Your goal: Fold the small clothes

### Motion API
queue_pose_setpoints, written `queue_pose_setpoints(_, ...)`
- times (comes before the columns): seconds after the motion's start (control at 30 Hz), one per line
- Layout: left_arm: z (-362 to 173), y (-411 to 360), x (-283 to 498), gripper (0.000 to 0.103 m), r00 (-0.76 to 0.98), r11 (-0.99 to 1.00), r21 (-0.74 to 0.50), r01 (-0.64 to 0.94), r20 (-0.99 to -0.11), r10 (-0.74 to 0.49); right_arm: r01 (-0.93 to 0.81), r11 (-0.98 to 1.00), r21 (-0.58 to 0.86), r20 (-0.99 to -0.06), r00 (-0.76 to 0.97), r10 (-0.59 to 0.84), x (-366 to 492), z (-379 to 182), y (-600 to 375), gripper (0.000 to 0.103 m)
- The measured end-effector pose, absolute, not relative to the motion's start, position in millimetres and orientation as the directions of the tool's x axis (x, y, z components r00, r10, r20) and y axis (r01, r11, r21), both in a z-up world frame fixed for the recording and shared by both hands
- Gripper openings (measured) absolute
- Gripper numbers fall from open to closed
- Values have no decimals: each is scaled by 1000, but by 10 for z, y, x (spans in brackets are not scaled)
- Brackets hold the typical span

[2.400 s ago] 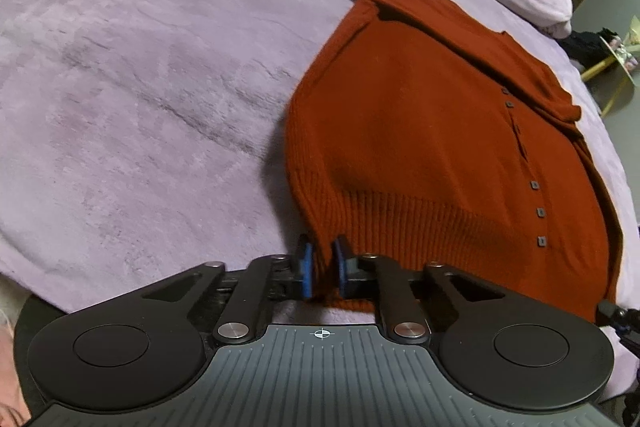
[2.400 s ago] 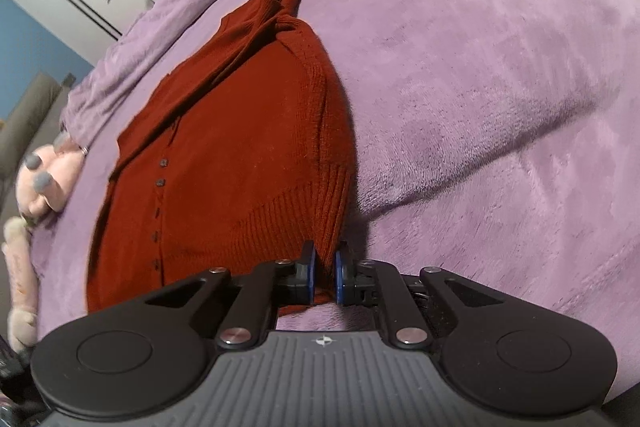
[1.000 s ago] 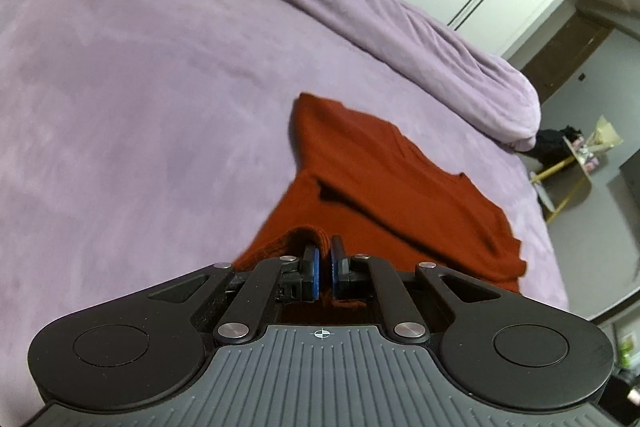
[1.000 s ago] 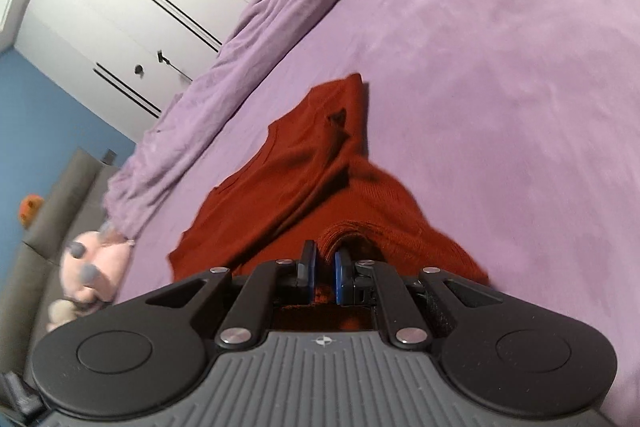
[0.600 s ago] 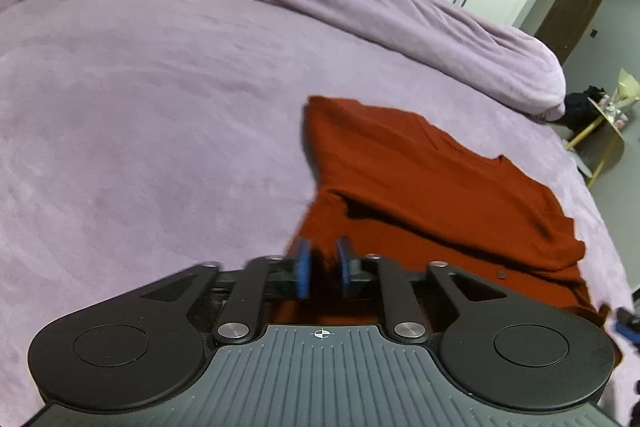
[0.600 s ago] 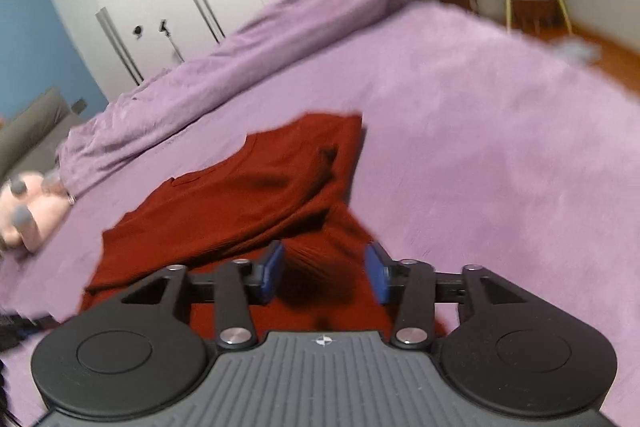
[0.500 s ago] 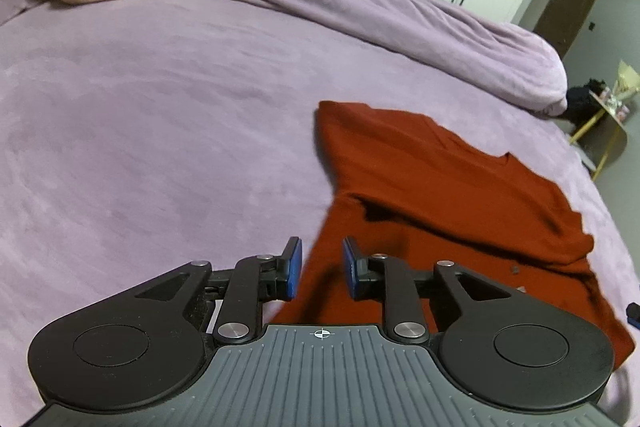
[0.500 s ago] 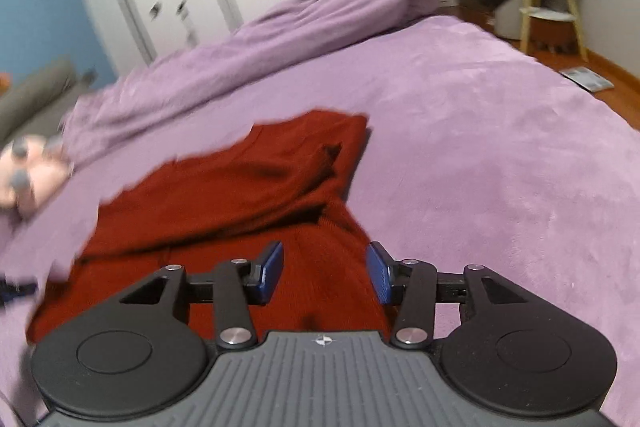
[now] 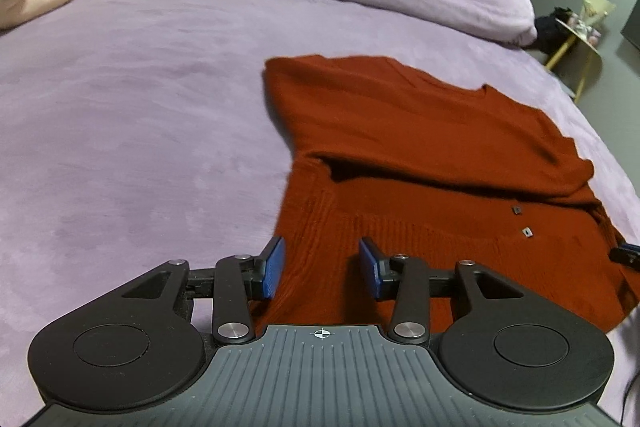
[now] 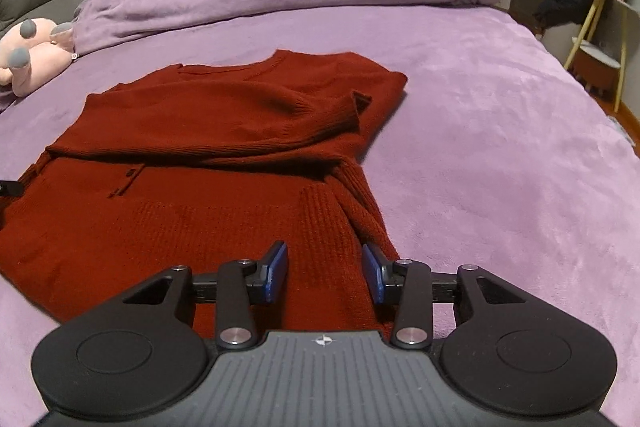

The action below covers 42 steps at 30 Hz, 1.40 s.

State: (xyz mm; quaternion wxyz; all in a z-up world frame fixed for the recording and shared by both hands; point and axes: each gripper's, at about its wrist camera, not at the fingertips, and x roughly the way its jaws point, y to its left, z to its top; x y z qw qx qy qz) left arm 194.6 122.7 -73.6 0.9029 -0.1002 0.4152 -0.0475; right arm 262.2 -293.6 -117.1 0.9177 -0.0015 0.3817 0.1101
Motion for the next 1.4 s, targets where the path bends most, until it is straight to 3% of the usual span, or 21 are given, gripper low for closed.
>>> queue_pose_setpoints(0.2, -768, 1213, 1946, 39, 628, 974, -219, 57, -751, -206, -242, 966, 91, -717, 657, 232, 2657, -1219, -2953, 41)
queue_pose_setpoints(0.37, -786, 1151, 2008, 42, 620, 978, -200, 63, -760, -195, -264, 960, 93, -716, 652, 249, 2701, -1207, -2935, 18)
queue_pose_setpoints(0.43, -791, 1103, 2023, 39, 623, 982, -174, 75, -761, -182, -277, 956, 96, -717, 648, 259, 2712, -1214, -2924, 17)
queue_pose_setpoints(0.47, -793, 1091, 2027, 37, 622, 983, -168, 78, -762, -179, -280, 956, 92, -717, 647, 259, 2711, -1217, -2916, 17)
queue_pose_setpoints(0.57, -800, 1105, 2025, 16, 613, 978, -195, 78, -764, -201, -277, 955, 108, -717, 644, 268, 2714, -1213, -2945, 18)
queue_pose_setpoints(0.67, -789, 1094, 1986, 10, 624, 979, -180, 92, -756, -198, -254, 960, 117, -718, 647, 259, 2727, -1212, -2992, 24)
queue_pose_setpoints(0.77, -777, 1081, 1975, 10, 617, 977, -181, 110, -759, -210, -245, 960, 137, -723, 638, 266, 2754, -1234, -3018, 28)
queue_pose_setpoints(0.9, -824, 1107, 2052, 25, 600, 982, -173, 75, -779, -183, -229, 956, 182, -730, 620, 288, 2833, -1251, -3029, 33)
queue_pose_setpoints(1.03, -860, 1156, 2126, 22, 587, 973, -227, 43, -782, -209, -238, 958, 162, -734, 620, 278, 2893, -1285, -2966, 33)
queue_pose_setpoints(1.1, -852, 1126, 2137, 15, 589, 975, -215, 52, -782, -203, -251, 960, 127, -731, 630, 262, 2891, -1286, -2904, 30)
queue_pose_setpoints(1.2, -828, 1055, 2129, 8, 594, 981, -178, 78, -782, -189, -286, 953, 104, -724, 635, 269, 2861, -1252, -2831, 11)
queue_pose_setpoints(1.4, -421, 1058, 2049, 7, 690, 980, -178, 88, -698, -189, -347, 934, 85, -632, 705, 320, 2718, -914, -2764, 9)
